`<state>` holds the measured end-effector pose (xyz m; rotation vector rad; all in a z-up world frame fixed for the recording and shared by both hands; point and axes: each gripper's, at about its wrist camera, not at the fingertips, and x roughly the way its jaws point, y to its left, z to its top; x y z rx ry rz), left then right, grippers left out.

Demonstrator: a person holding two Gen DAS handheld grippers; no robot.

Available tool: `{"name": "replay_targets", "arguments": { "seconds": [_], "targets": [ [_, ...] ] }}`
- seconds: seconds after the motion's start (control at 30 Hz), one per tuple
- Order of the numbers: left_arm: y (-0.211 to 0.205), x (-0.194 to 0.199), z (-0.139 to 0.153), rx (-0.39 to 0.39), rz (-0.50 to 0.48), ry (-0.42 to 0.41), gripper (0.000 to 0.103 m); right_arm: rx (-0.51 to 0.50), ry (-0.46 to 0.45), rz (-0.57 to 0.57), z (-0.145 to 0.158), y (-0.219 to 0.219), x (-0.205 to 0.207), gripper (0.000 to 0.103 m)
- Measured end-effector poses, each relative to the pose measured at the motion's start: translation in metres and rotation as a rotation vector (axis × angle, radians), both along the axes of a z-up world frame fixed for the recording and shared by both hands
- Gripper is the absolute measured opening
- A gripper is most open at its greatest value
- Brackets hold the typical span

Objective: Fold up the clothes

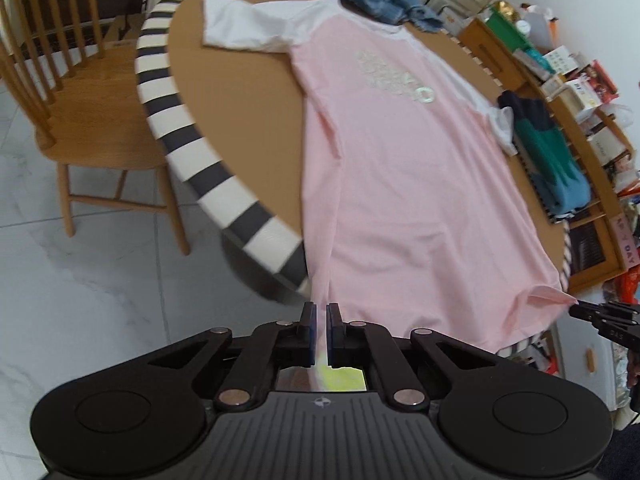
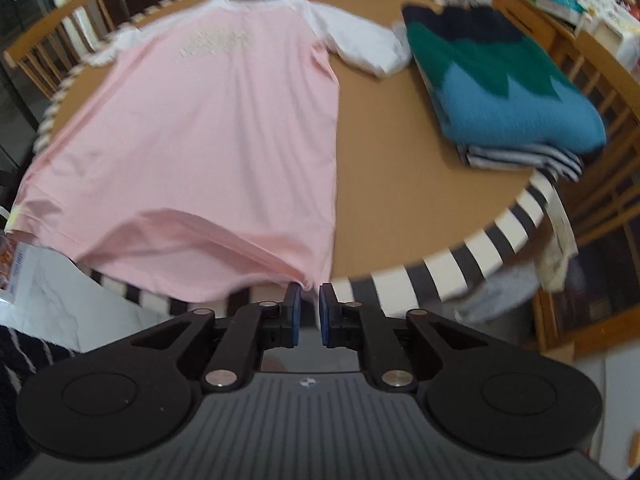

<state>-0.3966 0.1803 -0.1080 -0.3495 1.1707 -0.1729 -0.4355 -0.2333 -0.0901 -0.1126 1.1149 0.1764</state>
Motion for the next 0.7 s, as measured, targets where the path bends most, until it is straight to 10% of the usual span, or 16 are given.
{"name": "replay_targets", "arguments": {
  "seconds": [0.13,0.23,0.47,0.7],
  "targets": [
    [0.009,0.007,0.025,0.001,0.004,-0.048,0.024,-0.032,-0.054,-0.058,0.015,-0.011,0.001,0.015],
    [-0.001,0.035,0.041,-0.039,-0.006,-0.162,0.04,0.026,-0.167,-0.101,0.029,-0.014,0.029,0.046],
    [-0.092,0.118,-0.011,-0.004,-0.054,-0.226,0.039,0.067,-0.237,0.061,-0.006,0.047,0.126,0.035],
    [-0.046,0.111,-0.031,0.067,0.16,-0.183,0.033,0.047,-0.173,0.049,-0.037,0.055,0.154,0.044]
  ]
}}
